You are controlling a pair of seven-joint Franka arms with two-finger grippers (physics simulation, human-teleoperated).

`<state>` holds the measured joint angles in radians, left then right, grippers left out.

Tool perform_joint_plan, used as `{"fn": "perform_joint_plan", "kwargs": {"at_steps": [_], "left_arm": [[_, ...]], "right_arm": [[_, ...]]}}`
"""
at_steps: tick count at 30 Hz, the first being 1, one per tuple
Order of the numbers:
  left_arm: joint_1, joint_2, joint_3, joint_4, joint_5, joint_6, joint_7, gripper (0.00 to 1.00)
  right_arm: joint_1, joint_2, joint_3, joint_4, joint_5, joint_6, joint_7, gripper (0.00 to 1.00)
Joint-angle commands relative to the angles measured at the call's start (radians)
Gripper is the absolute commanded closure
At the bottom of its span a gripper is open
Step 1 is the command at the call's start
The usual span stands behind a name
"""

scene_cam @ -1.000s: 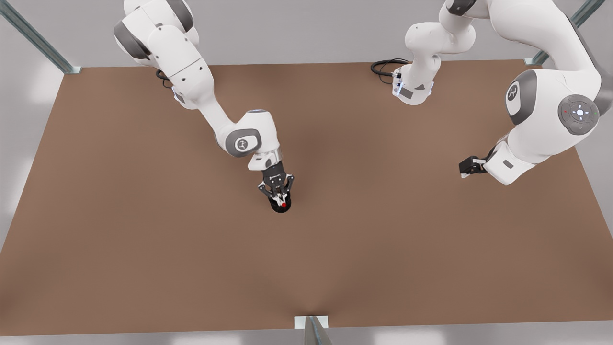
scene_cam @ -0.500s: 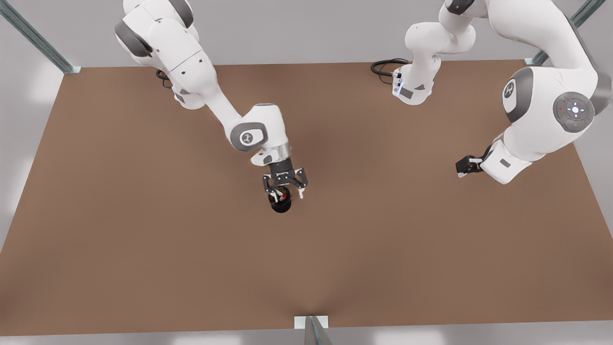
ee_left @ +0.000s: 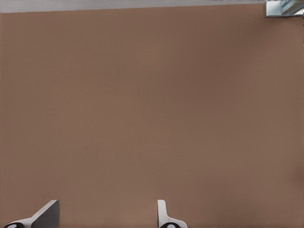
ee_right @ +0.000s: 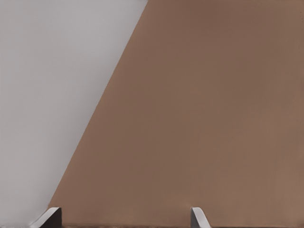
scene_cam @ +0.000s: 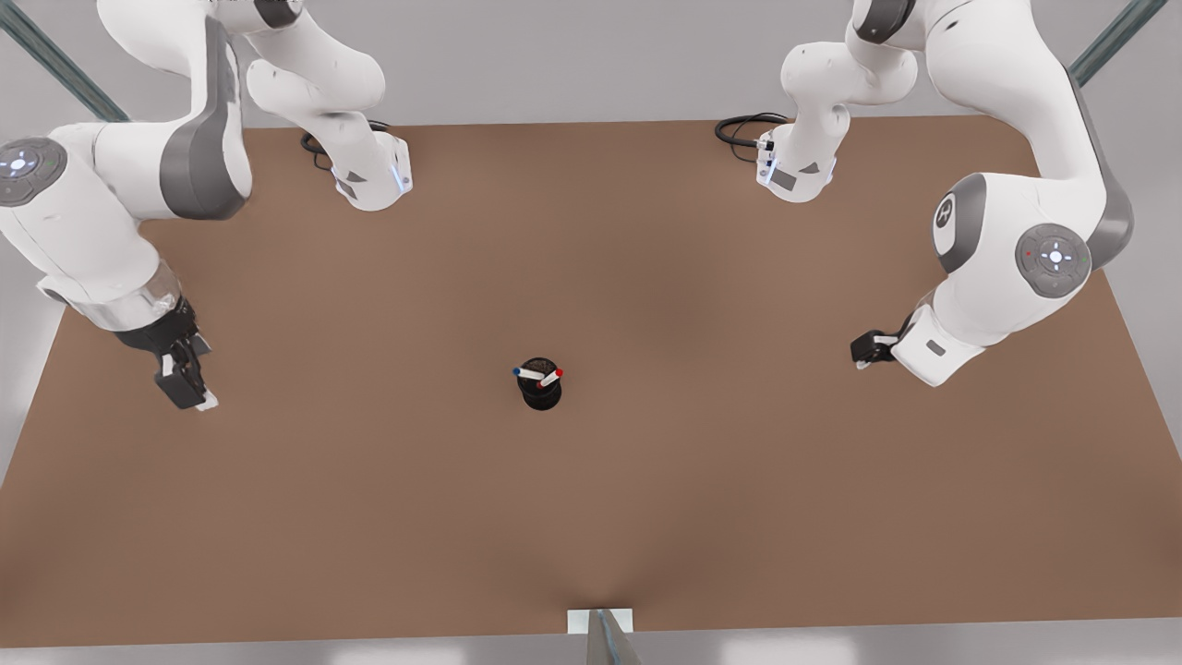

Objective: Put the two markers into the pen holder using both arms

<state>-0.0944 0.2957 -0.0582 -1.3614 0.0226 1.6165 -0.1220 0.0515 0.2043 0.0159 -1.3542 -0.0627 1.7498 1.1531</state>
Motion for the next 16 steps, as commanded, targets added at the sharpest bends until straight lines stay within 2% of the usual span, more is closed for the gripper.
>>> {"fn": "perform_joint_plan", "kwargs": {"at_steps": [1, 3, 7, 9, 12, 16], "left_arm": [[0.001, -0.001, 0.000, 0.002, 0.002, 0.008, -0.018, 0.00], [0.001, -0.001, 0.000, 0.002, 0.006, 0.008, -0.016, 0.00], [-0.001, 0.011, -0.002, 0.004, 0.005, 0.008, -0.007, 0.00], [-0.002, 0.011, -0.002, 0.004, 0.005, 0.008, -0.005, 0.00], [-0.002, 0.026, -0.002, 0.004, 0.006, 0.008, -0.001, 0.00], [-0.002, 0.026, -0.002, 0.004, 0.006, 0.006, 0.022, 0.00]], "right_arm": [[0.028, 0.067, -0.004, 0.084, 0.061, -0.289, -1.204, 0.00], [0.016, 0.210, -0.001, 0.308, 0.060, -0.392, -1.153, 0.00], [0.013, 0.216, -0.011, 0.322, 0.060, -0.365, -1.162, 0.00], [0.019, 0.187, -0.008, 0.256, 0.053, -0.294, -1.164, 0.00], [0.004, -0.019, -0.007, -0.121, 0.053, -0.029, -1.221, 0.00], [0.001, -0.014, -0.007, -0.112, 0.053, -0.044, -1.224, 0.00]]}}
